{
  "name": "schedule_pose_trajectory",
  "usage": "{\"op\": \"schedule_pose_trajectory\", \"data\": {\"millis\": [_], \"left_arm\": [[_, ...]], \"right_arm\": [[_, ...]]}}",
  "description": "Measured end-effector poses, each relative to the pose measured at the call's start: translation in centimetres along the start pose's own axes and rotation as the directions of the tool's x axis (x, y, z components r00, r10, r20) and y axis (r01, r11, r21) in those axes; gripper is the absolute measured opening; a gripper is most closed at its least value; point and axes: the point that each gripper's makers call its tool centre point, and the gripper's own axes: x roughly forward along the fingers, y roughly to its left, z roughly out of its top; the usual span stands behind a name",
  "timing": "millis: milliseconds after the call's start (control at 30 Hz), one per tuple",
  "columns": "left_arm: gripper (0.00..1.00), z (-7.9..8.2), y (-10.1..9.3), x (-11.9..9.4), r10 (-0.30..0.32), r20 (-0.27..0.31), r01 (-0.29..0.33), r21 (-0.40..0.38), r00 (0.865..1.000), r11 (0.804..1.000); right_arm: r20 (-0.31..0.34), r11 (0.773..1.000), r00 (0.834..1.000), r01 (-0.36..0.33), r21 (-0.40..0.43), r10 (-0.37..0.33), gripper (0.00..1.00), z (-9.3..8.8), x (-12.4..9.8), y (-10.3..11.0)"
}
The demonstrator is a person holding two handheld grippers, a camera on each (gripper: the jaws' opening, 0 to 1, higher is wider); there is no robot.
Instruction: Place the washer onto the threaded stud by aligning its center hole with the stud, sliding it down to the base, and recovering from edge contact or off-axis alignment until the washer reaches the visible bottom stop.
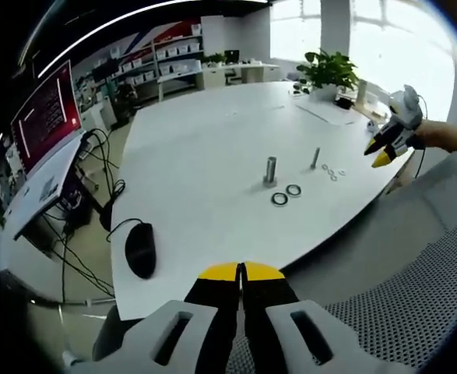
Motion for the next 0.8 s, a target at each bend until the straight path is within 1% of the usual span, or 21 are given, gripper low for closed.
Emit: {"op": "schedule_pose_trajectory", "data": {"millis": [167,367,433,500,533,633,800], "left_arm": [[0.00,0.1,0.1,0.0,0.001,0.005,-0.001,-0.007,1.000,1.000],[0.00,0.1,0.1,0.0,0.004,0.005,-0.004,-0.011,1.000,1.000],[0.00,0.0,0.1,0.0,0.003,0.001,-0.003,-0.010,1.000,1.000],[0.00,0.0,0.1,0.0,0.002,0.000,-0.002,-0.010,1.000,1.000],[0.00,0.0,0.1,0.0,0.002,0.000,-0.002,-0.010,1.000,1.000],[0.00,0.0,0.1,0.0,0.004,0.002,-0.004,-0.012,1.000,1.000],[0.00,-0.1,0.1,0.1,-0.001,-0.004,0.001,-0.010,1.000,1.000]], "right_arm": [[-0.013,1.000,1.000,0.011,-0.001,-0.011,0.30,-0.6,1.0,-1.2],[-0.045,0.999,0.999,0.011,-0.040,-0.013,0.29,-0.6,2.4,-2.1],[-0.086,0.997,0.996,0.006,-0.072,-0.013,0.29,-1.0,3.1,-2.5],[-0.113,0.995,0.994,-0.002,-0.095,-0.008,0.29,-1.2,3.6,-2.8],[-0.131,0.995,0.991,-0.013,-0.095,0.000,0.29,-1.4,4.1,-3.0],[-0.150,0.995,0.989,-0.016,-0.093,0.002,0.29,-1.5,4.8,-3.3],[-0.228,0.990,0.974,-0.028,-0.137,-0.003,0.29,-2.2,5.8,-3.8]]}}
